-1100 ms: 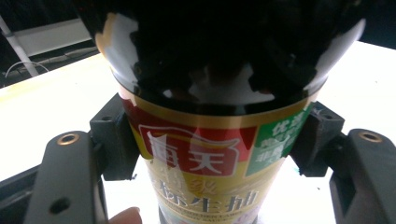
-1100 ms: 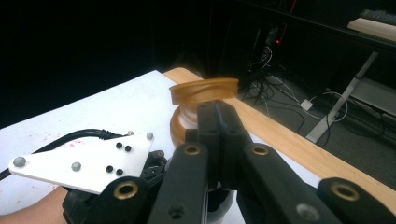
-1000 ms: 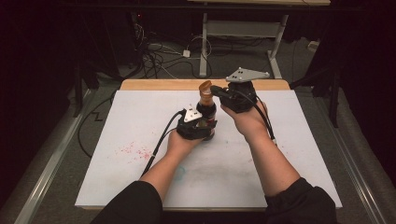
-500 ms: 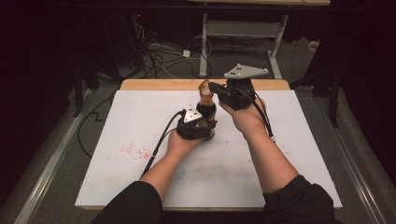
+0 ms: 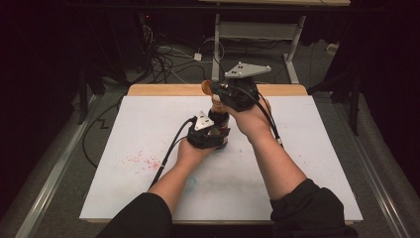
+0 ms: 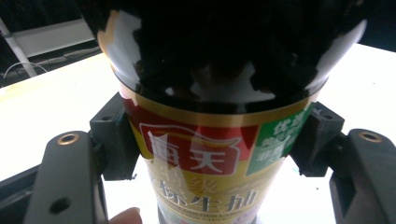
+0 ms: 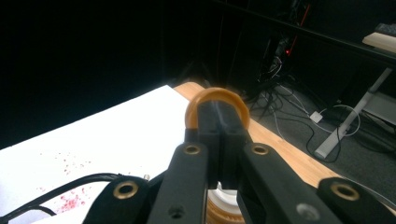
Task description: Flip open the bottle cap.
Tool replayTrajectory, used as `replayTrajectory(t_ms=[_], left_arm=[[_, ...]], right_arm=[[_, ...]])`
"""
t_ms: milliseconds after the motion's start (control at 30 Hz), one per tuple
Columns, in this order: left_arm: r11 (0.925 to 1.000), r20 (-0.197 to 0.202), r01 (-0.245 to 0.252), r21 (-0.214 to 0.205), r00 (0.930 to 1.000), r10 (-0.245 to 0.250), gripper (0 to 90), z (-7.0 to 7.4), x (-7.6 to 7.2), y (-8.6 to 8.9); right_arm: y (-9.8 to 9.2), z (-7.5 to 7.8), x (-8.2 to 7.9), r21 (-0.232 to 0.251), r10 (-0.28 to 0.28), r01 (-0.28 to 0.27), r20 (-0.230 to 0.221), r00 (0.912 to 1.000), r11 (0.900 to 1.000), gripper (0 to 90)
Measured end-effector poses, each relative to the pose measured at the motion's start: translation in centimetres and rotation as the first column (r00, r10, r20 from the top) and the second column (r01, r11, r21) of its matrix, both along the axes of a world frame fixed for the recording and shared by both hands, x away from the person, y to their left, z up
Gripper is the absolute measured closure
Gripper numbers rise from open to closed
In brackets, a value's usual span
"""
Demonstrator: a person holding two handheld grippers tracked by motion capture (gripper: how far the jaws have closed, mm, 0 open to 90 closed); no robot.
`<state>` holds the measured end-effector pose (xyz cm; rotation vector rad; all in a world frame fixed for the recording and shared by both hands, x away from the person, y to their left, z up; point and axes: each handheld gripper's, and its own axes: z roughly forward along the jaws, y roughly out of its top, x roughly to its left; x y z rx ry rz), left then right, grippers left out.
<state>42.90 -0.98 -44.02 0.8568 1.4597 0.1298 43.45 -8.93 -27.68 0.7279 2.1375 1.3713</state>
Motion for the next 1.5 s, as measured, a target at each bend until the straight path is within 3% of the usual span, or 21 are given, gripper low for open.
replayTrajectory(t_ms=[433,500,567,867,1000,1100,1267,1367,1500], left_arm=[[1.0,-0.003,-0.003,-0.008,1.0,0.003,28.6,0.0,0.1,0.0],[0.9995,-0.021,-0.017,-0.025,0.9996,0.016,28.6,0.1,0.0,-0.1],[0.9998,-0.011,-0.013,-0.015,0.9999,0.013,28.5,0.1,0.1,-0.1],[0.9992,-0.036,-0.017,-0.035,0.9992,0.016,28.4,0.3,0.0,-0.2],[0.9998,-0.021,-0.004,-0.019,0.9998,0.004,28.3,0.2,0.1,0.0],[0.9995,-0.033,-0.012,-0.03,0.9994,0.011,28.2,0.3,0.0,-0.1],[0.9993,-0.039,-0.008,-0.037,0.9992,0.007,27.8,0.3,0.1,0.0],[0.9988,-0.046,0.001,-0.048,0.9989,-0.003,27.5,0.4,0.0,0.2],[0.9985,-0.077,0.017,-0.053,0.9968,-0.021,21.1,0.6,0.1,0.6]], right_arm=[[-1.9,0.3,-0.3,0.01,-0.028,0.028,0.007,0.9996,0.9995,90.0],[-2.2,0.2,-0.4,0.011,-0.032,0.032,0.007,0.9995,0.9994,90.0],[-2.6,0.1,-0.5,0.011,-0.037,0.037,0.008,0.9993,0.9993,90.0],[-4.7,-0.6,-0.7,0.024,-0.061,0.061,-0.007,0.9981,0.9979,90.0],[-5.5,-1.1,-0.9,0.027,-0.066,0.066,-0.008,0.9978,0.9975,90.0],[-6.1,-1.6,-1.0,0.039,-0.063,0.064,-0.012,0.9979,0.9972,89.6],[-7.0,-2.5,-1.0,0.052,-0.065,0.067,-0.031,0.9974,0.9964,68.3],[-7.4,-3.0,-1.1,0.059,-0.057,0.058,-0.022,0.9981,0.9966,61.2],[-7.7,-3.6,-1.2,0.061,-0.056,0.057,-0.016,0.9983,0.9965,47.2]])
